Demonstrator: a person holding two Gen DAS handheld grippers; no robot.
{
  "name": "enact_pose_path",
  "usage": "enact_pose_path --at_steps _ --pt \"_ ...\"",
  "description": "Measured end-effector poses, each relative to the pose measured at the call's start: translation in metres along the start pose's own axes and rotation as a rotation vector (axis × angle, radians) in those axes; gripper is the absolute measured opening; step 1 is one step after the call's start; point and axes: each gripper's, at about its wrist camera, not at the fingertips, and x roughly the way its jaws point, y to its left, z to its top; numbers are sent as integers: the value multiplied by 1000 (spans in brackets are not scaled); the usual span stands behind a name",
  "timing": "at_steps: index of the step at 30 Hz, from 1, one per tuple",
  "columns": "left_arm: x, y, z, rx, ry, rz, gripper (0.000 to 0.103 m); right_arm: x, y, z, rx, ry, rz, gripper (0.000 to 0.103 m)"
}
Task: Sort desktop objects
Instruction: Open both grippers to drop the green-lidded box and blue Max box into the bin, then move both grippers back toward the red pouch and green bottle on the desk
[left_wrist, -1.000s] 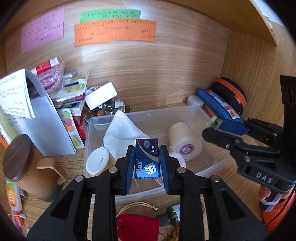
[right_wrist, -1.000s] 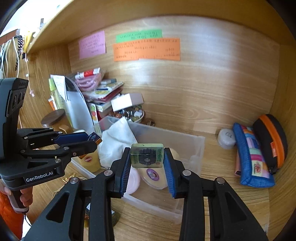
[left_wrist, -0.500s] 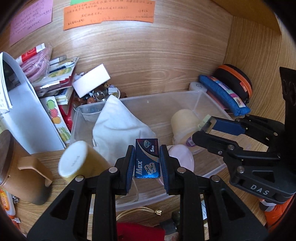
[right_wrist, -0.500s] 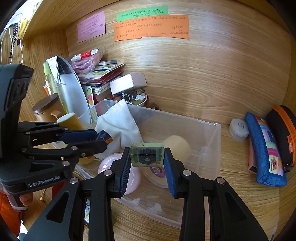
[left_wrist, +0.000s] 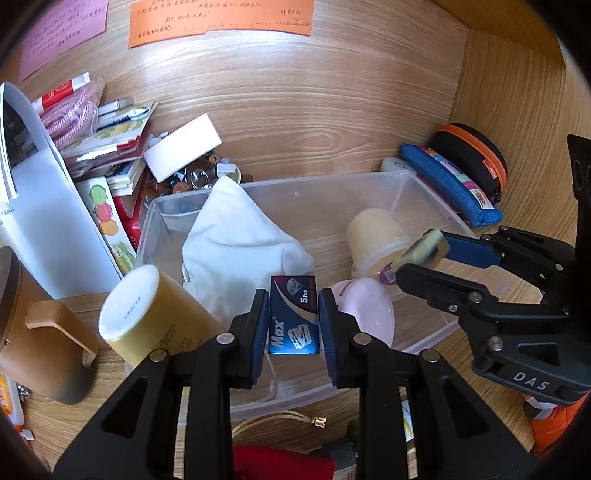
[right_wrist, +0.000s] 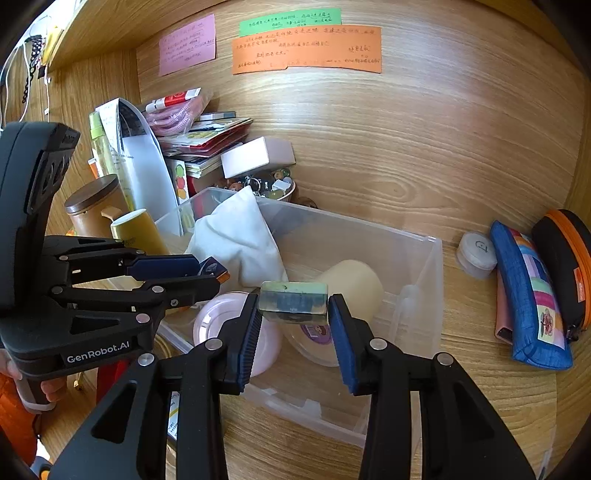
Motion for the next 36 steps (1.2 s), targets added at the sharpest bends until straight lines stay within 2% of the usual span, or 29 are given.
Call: enact_pose_path --at_steps 5,15,17,19,23,30,33,36 --pt "0 1 -1 -2 -5 -10 26 0 0 -1 0 3 -2 42" --pt "-5 -4 -1 12 -27 -5 29 0 2 -3 -3 -2 -5 42" --pt "-10 -7 1 17 -44 18 33 0 1 -3 7 -4 16 42" --pt "-17 -8 3 11 -60 30 42 -1 0 -2 16 -7 31 42" --pt "-35 -6 3 2 -89 48 50 -6 -3 0 40 -19 54 43" --pt "-76 -2 -2 -5 -169 108 70 -27 1 7 51 -56 64 46" --pt "-90 2 -9 -11 -186 123 72 -39 8 7 43 -80 62 55" --pt "-98 3 -14 -19 -195 135 73 -52 16 5 28 -104 59 57"
